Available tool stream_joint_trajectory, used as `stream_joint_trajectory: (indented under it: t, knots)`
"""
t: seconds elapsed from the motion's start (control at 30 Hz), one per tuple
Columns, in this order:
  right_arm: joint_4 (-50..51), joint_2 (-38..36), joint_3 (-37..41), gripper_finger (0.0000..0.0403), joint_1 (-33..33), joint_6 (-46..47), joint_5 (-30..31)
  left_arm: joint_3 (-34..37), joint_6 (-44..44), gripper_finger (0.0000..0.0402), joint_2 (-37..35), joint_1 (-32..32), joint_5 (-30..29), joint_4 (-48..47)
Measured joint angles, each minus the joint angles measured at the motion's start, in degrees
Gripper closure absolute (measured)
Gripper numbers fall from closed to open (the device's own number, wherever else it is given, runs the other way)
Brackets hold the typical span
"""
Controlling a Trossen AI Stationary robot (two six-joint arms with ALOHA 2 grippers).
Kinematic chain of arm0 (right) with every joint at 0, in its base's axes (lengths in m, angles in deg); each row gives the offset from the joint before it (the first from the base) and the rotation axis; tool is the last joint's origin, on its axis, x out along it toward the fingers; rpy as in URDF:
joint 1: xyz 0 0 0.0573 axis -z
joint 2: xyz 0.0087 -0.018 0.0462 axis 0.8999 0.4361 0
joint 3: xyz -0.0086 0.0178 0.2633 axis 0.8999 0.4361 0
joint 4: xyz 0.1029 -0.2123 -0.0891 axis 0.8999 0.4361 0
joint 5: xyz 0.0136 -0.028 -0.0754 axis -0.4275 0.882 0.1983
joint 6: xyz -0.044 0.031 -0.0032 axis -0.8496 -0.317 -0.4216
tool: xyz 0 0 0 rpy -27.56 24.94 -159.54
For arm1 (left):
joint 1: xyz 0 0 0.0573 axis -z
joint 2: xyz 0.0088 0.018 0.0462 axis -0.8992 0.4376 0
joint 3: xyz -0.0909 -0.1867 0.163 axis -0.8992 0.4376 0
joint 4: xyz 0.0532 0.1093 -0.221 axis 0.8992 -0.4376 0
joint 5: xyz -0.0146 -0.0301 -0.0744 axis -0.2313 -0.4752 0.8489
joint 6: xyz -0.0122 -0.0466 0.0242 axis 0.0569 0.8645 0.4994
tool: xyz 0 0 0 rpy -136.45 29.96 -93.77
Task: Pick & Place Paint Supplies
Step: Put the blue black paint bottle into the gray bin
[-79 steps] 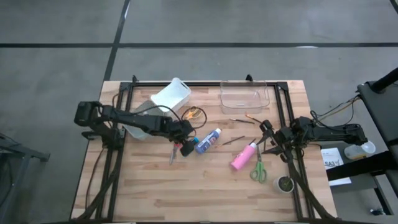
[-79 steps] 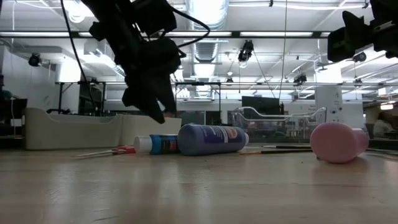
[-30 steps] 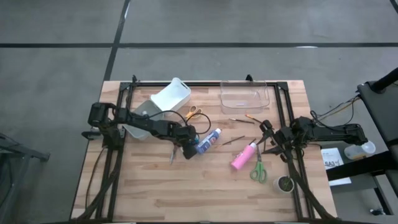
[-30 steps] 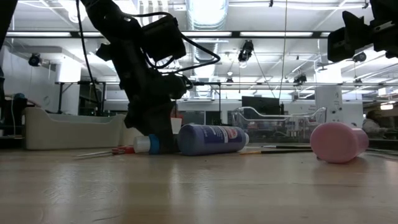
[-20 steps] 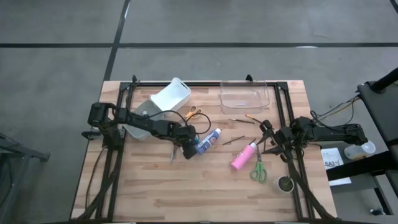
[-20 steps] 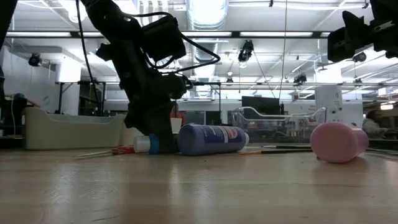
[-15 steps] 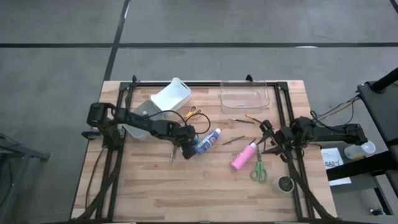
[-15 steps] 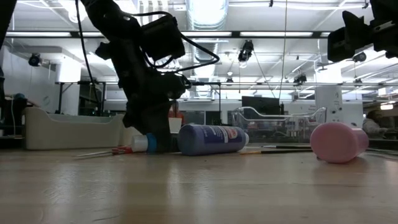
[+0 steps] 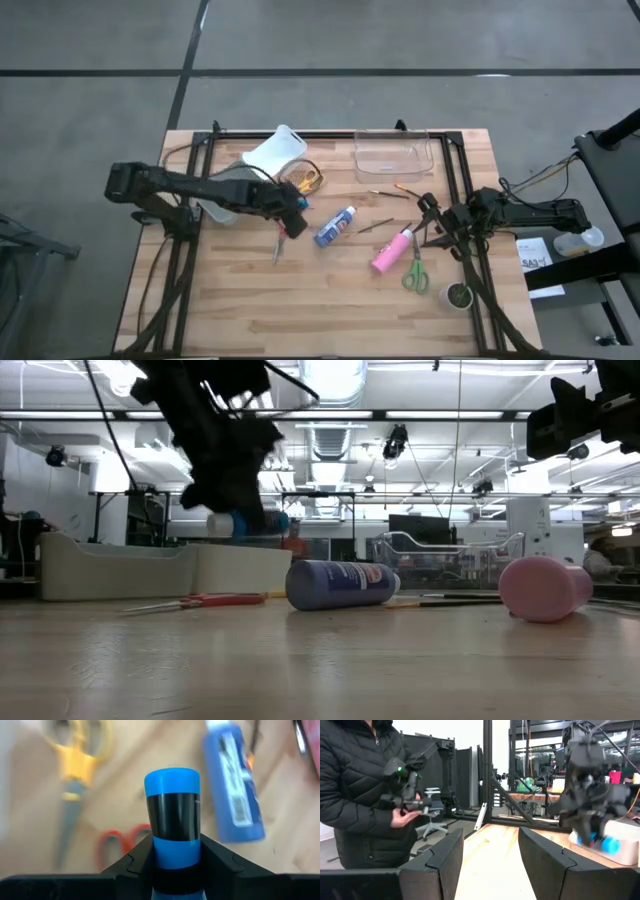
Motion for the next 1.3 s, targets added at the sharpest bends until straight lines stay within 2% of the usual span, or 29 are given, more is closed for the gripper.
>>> stream_joint_trajectory:
  t: [0.3, 0.5, 0.8, 1.07, 1.3]
  knots:
    - [-0.01, 0.04, 0.0, 0.0215, 0.0, 0.0, -0.02, 0.0, 5.94, 0.0277, -12.29, -3.32, -13.09, -10.17]
    - [-0.01, 0.04, 0.0, 0.0215, 0.0, -0.01, -0.02, 0.0, 14.61, 0.0277, -16.53, -7.2, -17.85, -17.57]
    - [-0.02, 0.03, 0.0, 0.0215, 0.0, 0.0, -0.02, -0.02, 31.37, 0.0277, -16.93, -12.72, -18.16, -28.65]
    - [-0.01, 0.02, -0.01, 0.0215, 0.0, -0.01, 0.0, 0.02, 52.84, 0.0277, -16.93, -14.67, -18.18, -39.41]
    - [0.0, -0.02, 0.0, 0.0215, 0.0, 0.0, 0.0, 0.7, 60.47, 0.0277, -16.93, -15.99, -17.78, -42.4]
